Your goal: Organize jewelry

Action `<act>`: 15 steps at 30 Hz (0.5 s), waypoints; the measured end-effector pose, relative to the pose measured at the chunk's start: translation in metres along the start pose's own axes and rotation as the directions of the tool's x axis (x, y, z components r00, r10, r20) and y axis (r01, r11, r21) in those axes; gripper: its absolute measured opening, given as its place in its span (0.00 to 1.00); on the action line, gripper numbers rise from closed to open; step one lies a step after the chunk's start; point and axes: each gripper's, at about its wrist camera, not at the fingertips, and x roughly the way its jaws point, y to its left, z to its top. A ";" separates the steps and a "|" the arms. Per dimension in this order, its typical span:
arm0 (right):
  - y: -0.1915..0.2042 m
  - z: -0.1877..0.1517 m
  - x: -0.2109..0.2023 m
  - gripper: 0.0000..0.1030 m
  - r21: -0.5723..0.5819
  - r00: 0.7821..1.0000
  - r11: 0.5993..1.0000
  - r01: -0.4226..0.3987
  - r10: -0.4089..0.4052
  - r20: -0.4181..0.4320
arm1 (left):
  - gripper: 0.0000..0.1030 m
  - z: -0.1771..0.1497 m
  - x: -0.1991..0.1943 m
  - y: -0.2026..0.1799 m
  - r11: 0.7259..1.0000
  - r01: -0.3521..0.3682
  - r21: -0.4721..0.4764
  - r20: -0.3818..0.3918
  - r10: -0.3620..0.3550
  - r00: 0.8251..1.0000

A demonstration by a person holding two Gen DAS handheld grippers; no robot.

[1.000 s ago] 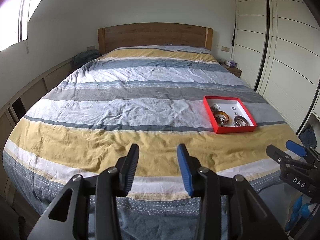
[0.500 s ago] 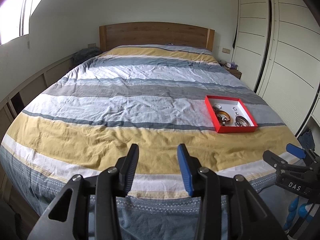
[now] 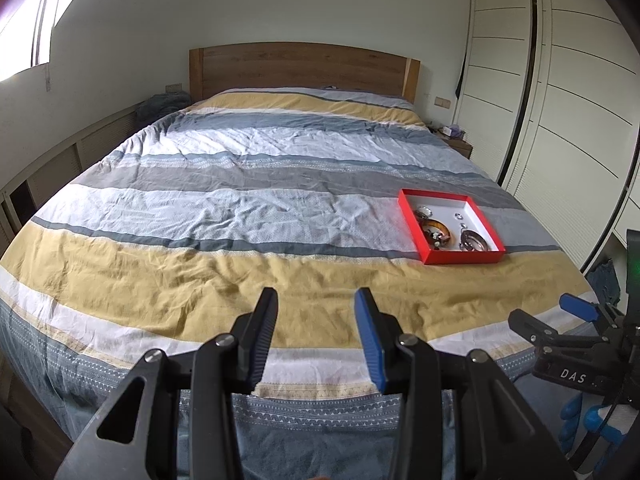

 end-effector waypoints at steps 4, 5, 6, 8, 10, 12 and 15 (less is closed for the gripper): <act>-0.003 -0.003 0.005 1.00 0.008 1.000 1.000 -0.003 0.003 -0.012 | 0.37 -0.003 0.004 -0.005 1.000 0.002 0.015 -0.011 -0.001 1.000; -0.003 -0.003 0.006 1.00 0.010 1.000 1.000 -0.006 0.006 -0.015 | 0.37 -0.003 0.004 -0.005 1.000 0.003 0.016 -0.012 -0.003 1.000; -0.003 -0.004 0.007 1.00 0.010 1.000 1.000 -0.008 0.008 -0.018 | 0.37 -0.004 0.005 -0.006 1.000 0.004 0.017 -0.014 -0.004 1.000; -0.004 -0.005 0.009 1.00 0.012 1.000 1.000 -0.010 0.010 -0.022 | 0.37 -0.005 0.008 -0.006 1.000 0.007 0.014 -0.022 -0.007 1.000; -0.004 -0.005 0.011 1.00 0.013 1.000 1.000 -0.012 0.013 -0.024 | 0.37 -0.007 0.010 -0.006 1.000 0.003 0.017 -0.025 -0.003 1.000; -0.005 -0.005 0.012 1.00 0.015 1.000 1.000 -0.014 0.014 -0.028 | 0.37 -0.007 0.011 -0.006 1.000 0.004 0.018 -0.026 -0.004 1.000; -0.006 -0.006 0.014 1.00 0.019 0.999 1.000 -0.014 0.015 -0.032 | 0.37 -0.008 0.012 -0.006 1.000 0.007 0.021 -0.028 -0.006 1.000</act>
